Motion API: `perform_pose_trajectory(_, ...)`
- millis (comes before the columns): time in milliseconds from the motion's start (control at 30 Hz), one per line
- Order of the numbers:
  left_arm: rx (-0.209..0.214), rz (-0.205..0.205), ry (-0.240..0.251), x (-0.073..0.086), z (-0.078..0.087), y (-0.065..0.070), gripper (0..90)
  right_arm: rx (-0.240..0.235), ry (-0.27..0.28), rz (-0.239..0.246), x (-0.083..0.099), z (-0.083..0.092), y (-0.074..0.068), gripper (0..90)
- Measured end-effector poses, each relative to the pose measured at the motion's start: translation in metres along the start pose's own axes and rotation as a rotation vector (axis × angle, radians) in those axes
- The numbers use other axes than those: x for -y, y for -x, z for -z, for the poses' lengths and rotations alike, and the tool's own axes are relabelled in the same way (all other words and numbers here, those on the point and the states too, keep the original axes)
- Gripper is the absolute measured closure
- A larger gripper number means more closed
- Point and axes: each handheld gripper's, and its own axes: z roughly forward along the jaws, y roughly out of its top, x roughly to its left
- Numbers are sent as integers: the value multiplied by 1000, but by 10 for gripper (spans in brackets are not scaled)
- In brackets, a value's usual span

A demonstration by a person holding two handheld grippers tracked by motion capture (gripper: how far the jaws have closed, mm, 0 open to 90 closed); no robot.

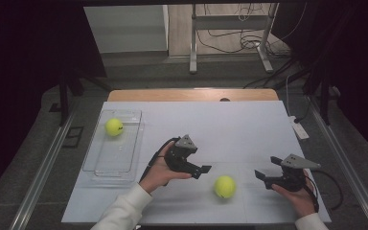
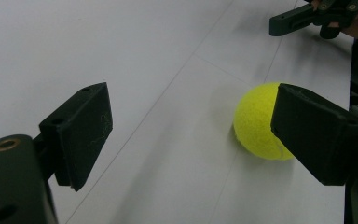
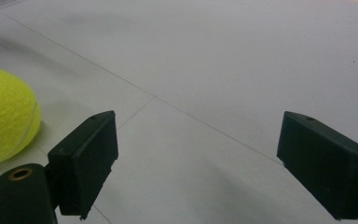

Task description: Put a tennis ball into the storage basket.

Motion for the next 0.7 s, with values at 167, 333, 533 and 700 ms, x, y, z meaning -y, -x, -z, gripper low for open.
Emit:
perform_pose_trajectory(167, 7, -8, -10, -1, -4, 3, 135, 1, -1, 2, 0, 0, 0, 126)
perform_pose_trajectory(333, 14, -13, -17, -1, -9, 5, 135, 1, -1, 1, 0, 0, 0, 126)
perform_pose_trajectory(533, 20, -15, -32, 0, -15, 7, 134, 0, -1, 1, 0, 0, 0, 126)
perform_pose_trajectory(700, 27, -19, -46, 0, -21, 10, 133, 1, -2, 2, 0, 0, 0, 126)
